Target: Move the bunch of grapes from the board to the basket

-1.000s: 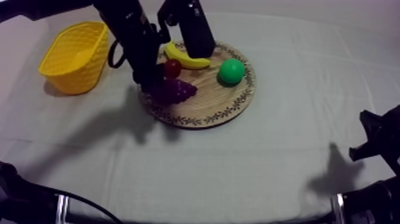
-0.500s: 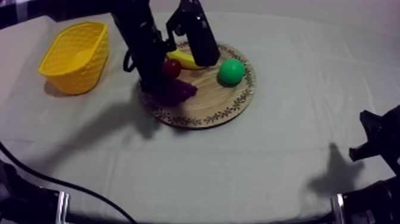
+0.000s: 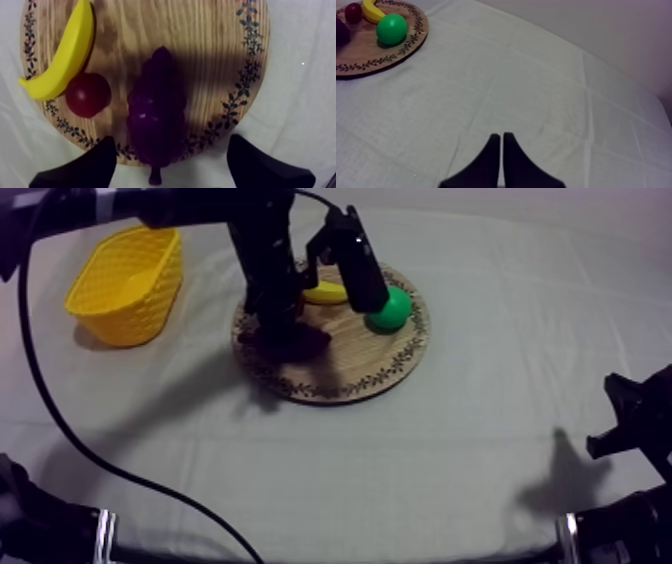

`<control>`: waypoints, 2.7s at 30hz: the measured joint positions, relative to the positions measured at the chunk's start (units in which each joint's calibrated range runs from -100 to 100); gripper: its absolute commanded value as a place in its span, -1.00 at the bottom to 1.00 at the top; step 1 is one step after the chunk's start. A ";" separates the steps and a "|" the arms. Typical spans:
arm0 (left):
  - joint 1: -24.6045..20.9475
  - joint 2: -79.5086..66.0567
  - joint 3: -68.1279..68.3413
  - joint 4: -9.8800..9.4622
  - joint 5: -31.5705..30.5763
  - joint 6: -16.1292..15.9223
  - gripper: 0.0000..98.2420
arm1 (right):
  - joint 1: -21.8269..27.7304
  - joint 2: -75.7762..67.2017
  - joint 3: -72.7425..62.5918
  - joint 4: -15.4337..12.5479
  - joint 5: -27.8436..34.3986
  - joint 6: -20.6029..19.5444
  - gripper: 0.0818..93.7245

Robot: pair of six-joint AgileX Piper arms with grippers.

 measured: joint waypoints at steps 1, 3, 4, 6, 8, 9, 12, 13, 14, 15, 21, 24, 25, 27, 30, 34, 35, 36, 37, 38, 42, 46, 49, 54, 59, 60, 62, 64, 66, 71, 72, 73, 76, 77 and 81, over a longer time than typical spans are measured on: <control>-0.01 0.50 -0.37 0.00 0.00 0.00 0.73 | 0.00 0.00 0.00 0.00 0.00 0.00 -0.99; 0.02 1.43 -0.88 0.00 0.20 0.15 0.74 | 0.00 0.00 0.00 0.00 0.00 0.03 -0.99; 0.02 1.79 -0.97 0.00 0.20 0.21 0.74 | 0.00 0.00 0.00 0.00 0.00 0.03 -0.99; -0.06 2.61 -1.45 0.00 0.20 0.25 0.74 | 0.00 0.00 0.00 0.00 0.00 0.03 -0.99; -0.10 3.26 -1.78 0.00 0.13 0.28 0.74 | 0.00 0.00 0.00 0.00 0.00 0.03 -0.99; -0.10 3.73 -1.99 0.00 0.13 0.37 0.74 | 0.00 0.00 0.00 0.00 0.00 0.03 -0.99; -0.17 5.08 -2.74 -0.07 0.16 0.48 0.74 | 0.00 0.00 0.00 0.00 0.00 0.03 -0.99; -0.23 5.53 -2.97 -0.15 0.16 0.56 0.74 | 0.00 0.00 0.00 0.00 0.00 0.03 -0.99; -0.23 5.85 -3.23 -0.15 0.16 0.56 0.74 | 0.00 0.00 0.00 0.00 0.00 0.03 -0.99; -0.28 6.27 -3.48 -0.15 0.29 0.59 0.74 | 0.00 0.00 0.00 0.00 0.00 0.03 -0.99; -0.43 8.69 -4.99 -0.32 0.83 0.94 0.73 | 0.00 0.00 0.00 0.00 0.00 0.03 -0.99; -0.57 9.83 -5.38 -0.55 0.93 1.26 0.71 | 0.00 0.00 0.00 0.00 0.00 0.03 -0.99; -0.68 10.27 -5.60 -0.69 1.05 1.44 0.70 | 0.00 0.00 0.00 0.00 0.00 0.03 -0.99; -0.86 10.92 -5.91 -0.77 1.05 1.70 0.65 | 0.00 0.00 0.00 0.00 0.00 0.03 -0.99; -0.99 11.76 -6.15 -1.07 1.05 2.35 0.51 | 0.00 0.00 0.00 0.00 0.00 0.03 -0.99; -1.14 12.36 -6.37 -1.72 1.07 3.48 0.23 | 0.00 0.00 0.00 0.00 0.00 0.03 -0.99; -1.19 12.44 -6.37 -1.85 1.07 3.71 0.17 | 0.00 0.00 0.00 0.00 0.00 0.03 -0.99; -1.23 12.51 -6.37 -1.97 1.07 3.96 0.12 | 0.00 0.00 0.00 0.00 0.00 0.03 -0.99; -1.32 12.54 -6.37 -2.03 0.87 4.07 0.07 | 0.00 0.00 0.00 0.00 0.00 0.03 -0.99; -1.30 12.59 -6.29 -2.08 0.57 4.11 0.04 | 0.00 0.00 0.00 0.00 0.00 0.03 -0.99; -1.33 12.81 -5.95 -2.54 0.02 4.47 -0.05 | 0.00 0.00 0.00 0.00 0.00 0.03 -0.99; -1.33 12.87 -5.87 -2.71 -0.16 4.76 -0.09 | 0.00 0.00 0.00 0.00 0.00 0.03 -0.99; -1.28 12.62 -5.66 -2.83 -0.28 4.85 -0.10 | 0.00 0.00 0.00 0.00 0.00 0.03 -0.99; -1.28 9.71 -4.16 -2.65 -0.26 4.93 -0.09 | 0.00 0.00 0.00 0.00 0.00 0.03 -0.99; -0.87 4.89 -2.28 -2.15 -0.10 4.90 -0.08 | 0.00 0.00 0.00 0.00 0.00 0.03 -0.99; -0.66 3.67 -1.97 -1.99 -0.10 4.79 -0.08 | 0.00 0.00 0.00 0.00 0.00 0.03 -0.99; -0.43 1.28 -1.63 -1.74 0.20 4.62 -0.08 | 0.00 0.00 0.00 0.00 0.00 0.03 -0.99; -0.07 -1.20 -1.78 -1.56 1.03 4.41 -0.07 | 0.00 0.00 0.00 0.00 0.00 0.03 -0.99; 0.26 -3.24 -2.27 -1.51 2.12 4.21 -0.07 | 0.00 0.00 0.00 0.00 0.00 0.03 -0.99; 1.08 -7.53 -3.46 -1.29 4.07 4.06 -0.05 | 0.00 0.00 0.00 0.00 0.00 0.03 -0.99; 1.25 -8.29 -3.79 -1.06 4.45 4.09 -0.05 | 0.00 0.00 0.00 0.00 0.00 0.03 -0.99; 1.36 -8.98 -4.14 -1.01 4.87 4.09 -0.04 | 0.00 0.00 0.00 0.00 0.00 0.03 -0.99; 1.52 -10.72 -5.11 -0.89 6.36 4.17 -0.04 | 0.00 0.00 0.00 0.00 0.00 0.01 -0.99; 1.53 -11.08 -5.29 -0.89 6.53 4.20 -0.03 | 0.00 0.00 0.00 0.00 0.00 0.06 -0.99; 0.87 -12.00 -5.35 -0.59 6.97 4.38 -0.03 | 0.00 0.00 0.00 0.00 0.00 0.06 -0.99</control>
